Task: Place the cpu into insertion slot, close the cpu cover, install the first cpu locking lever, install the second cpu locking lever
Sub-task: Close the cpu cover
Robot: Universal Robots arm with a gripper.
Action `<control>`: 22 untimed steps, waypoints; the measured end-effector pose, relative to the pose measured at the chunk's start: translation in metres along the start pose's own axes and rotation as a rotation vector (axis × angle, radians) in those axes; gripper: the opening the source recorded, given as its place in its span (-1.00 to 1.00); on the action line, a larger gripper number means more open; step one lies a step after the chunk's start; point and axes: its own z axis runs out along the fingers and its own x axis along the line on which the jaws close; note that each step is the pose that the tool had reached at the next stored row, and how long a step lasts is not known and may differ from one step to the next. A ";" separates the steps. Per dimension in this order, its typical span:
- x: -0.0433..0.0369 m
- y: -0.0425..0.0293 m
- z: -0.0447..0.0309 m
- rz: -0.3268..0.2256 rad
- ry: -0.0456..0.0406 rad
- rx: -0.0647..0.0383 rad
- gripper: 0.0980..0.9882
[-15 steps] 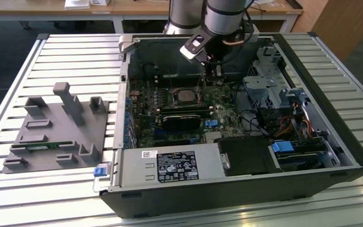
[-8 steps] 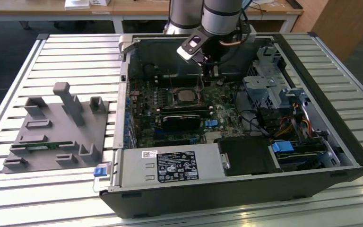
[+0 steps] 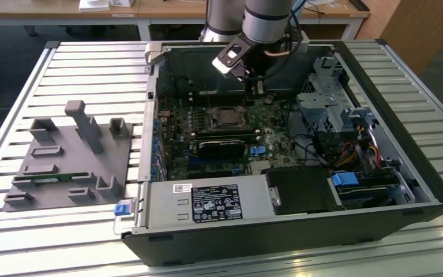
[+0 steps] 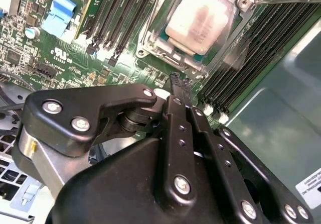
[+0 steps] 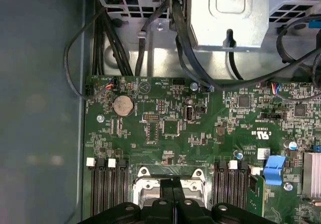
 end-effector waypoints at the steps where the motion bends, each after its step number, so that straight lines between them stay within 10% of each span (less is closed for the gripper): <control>1: 0.0000 -0.0008 0.0003 0.000 0.0001 0.000 -0.98; 22: -0.0004 -0.0108 0.0174 0.000 0.0000 0.001 -0.98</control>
